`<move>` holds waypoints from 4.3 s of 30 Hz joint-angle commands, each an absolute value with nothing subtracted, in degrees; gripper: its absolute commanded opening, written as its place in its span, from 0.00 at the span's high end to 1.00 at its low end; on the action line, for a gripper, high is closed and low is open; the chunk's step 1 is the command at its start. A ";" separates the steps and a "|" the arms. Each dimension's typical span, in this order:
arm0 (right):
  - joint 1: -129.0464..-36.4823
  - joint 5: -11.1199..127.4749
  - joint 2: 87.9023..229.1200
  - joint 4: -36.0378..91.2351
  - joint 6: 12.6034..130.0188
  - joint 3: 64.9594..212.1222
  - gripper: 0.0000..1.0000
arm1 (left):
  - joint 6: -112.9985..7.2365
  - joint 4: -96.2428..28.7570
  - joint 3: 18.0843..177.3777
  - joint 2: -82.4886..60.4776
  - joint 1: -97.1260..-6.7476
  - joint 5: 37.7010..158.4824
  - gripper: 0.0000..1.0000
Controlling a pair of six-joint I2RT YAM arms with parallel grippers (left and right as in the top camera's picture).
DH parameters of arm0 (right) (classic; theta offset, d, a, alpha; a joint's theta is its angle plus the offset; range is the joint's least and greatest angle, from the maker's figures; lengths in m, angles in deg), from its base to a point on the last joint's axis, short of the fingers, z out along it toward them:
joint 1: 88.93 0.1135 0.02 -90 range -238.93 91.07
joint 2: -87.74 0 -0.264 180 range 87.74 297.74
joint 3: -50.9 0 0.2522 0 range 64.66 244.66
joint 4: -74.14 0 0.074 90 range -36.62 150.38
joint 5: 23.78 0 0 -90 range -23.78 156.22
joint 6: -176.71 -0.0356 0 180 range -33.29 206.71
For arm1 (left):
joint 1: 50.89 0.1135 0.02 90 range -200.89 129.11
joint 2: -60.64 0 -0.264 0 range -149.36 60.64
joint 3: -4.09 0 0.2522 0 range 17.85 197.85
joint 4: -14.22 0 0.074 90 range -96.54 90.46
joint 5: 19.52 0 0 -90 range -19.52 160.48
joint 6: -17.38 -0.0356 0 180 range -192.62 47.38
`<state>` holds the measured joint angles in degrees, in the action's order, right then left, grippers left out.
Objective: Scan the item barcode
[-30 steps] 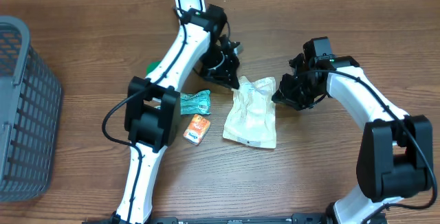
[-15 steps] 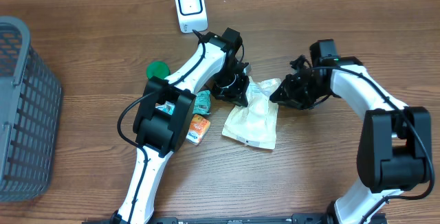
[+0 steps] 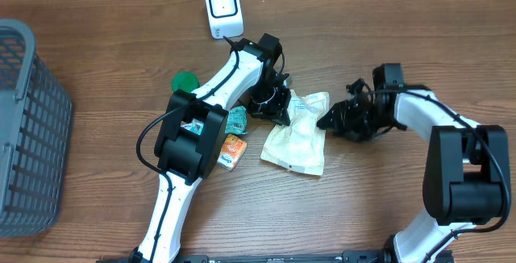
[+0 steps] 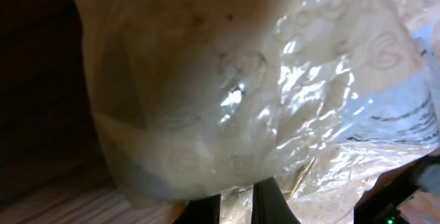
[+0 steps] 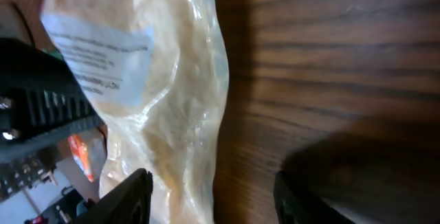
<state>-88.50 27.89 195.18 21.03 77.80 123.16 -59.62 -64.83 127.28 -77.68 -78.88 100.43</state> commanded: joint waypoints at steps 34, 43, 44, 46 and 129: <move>-83.04 32.42 183.53 21.97 66.24 125.33 0.96 | -64.13 -75.11 139.67 -78.31 -74.13 99.03 0.21; -74.75 73.82 173.91 -2.95 64.08 136.74 0.96 | -64.32 -76.44 144.81 -78.34 -70.15 96.89 0.00; -72.85 80.00 174.19 -5.61 61.43 137.52 0.96 | -64.54 -76.40 144.66 -78.34 -70.05 96.54 0.01; -69.07 88.55 174.94 -10.09 57.48 138.55 0.96 | -64.54 -76.37 144.57 -78.34 -70.02 95.32 0.01; -94.43 39.06 189.27 10.41 78.02 120.04 0.40 | -56.67 -61.60 126.91 -78.47 -86.26 99.10 0.96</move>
<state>-94.18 39.63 188.64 10.01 77.74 120.39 -59.54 -62.54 129.14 -78.36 -86.39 99.10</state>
